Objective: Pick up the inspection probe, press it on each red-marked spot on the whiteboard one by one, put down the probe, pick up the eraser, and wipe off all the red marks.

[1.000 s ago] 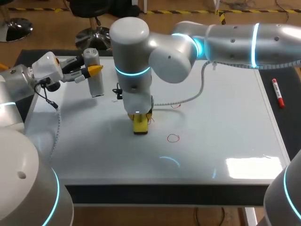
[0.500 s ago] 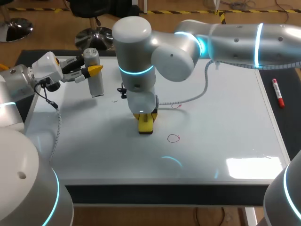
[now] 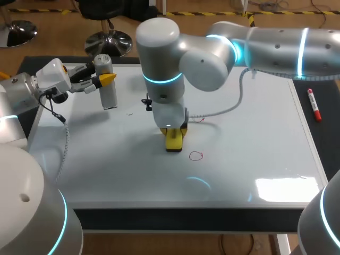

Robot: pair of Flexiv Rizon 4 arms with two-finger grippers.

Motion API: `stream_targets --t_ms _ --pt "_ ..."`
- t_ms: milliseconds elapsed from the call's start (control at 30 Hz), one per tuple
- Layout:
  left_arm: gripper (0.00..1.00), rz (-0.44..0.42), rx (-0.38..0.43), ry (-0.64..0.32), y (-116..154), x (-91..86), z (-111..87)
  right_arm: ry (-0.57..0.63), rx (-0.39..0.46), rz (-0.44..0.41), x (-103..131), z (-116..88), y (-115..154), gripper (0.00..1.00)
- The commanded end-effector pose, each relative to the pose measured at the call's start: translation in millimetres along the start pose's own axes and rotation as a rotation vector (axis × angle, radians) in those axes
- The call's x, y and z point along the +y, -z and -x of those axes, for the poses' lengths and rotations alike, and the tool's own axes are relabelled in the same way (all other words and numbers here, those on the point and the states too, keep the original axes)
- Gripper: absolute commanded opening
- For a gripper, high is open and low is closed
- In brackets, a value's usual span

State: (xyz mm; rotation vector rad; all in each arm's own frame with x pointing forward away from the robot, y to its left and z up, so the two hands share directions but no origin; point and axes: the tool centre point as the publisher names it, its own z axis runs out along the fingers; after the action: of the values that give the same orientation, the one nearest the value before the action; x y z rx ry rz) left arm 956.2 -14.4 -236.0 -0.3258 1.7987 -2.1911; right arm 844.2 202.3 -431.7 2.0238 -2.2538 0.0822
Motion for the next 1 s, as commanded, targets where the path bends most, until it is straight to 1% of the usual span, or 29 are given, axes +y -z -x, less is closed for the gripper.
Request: stream_targets --t_ms 33,133,267,433,567,667,767,833,867,933,967,1000 --pt "0.00 -0.002 -0.001 -0.001 -1 -0.1 0.0 0.000 0.011 -0.008 0 -11 -29 0.00" --pt "0.00 -0.002 -0.001 -0.001 -1 -0.1 0.0 -0.005 0.020 -0.008 -1 -17 -30 0.00" --pt "0.00 -0.002 -0.001 -0.001 -1 -0.1 0.0 -0.006 0.027 -0.009 -1 -20 -30 0.00" --pt "0.00 -0.002 -0.001 -0.001 -1 -0.1 0.0 -0.009 0.027 -0.031 -6 -22 -22 0.00" --pt "0.00 -0.002 -0.001 -0.001 -1 -0.1 0.0 -0.011 0.015 -0.066 -13 -21 -3 0.00" --pt "0.00 -0.002 -0.001 -0.001 -1 -0.1 0.0 -0.014 -0.001 -0.098 -18 -20 17 0.00" --pt "0.00 -0.002 -0.001 -0.001 -1 -0.1 0.0 -0.016 -0.028 -0.123 -21 -16 36 0.00" --pt "0.00 -0.002 -0.001 -0.001 -1 -0.1 0.0 -0.027 -0.063 -0.126 -22 -12 47 0.00" --pt "0.00 -0.002 -0.001 -0.001 -1 -0.1 0.0 -0.027 -0.071 -0.142 -22 -10 52 0.00" --pt "0.00 -0.002 -0.001 -0.001 -1 -0.1 0.0 -0.033 -0.096 -0.140 -23 -5 61 0.00" --pt "0.00 -0.002 -0.001 -0.001 -1 -0.1 0.0 -0.034 -0.108 -0.149 -26 -1 56 0.00" --pt "0.00 -0.002 -0.001 -0.001 -1 -0.1 0.0 -0.039 -0.129 -0.142 -27 3 57 0.00"
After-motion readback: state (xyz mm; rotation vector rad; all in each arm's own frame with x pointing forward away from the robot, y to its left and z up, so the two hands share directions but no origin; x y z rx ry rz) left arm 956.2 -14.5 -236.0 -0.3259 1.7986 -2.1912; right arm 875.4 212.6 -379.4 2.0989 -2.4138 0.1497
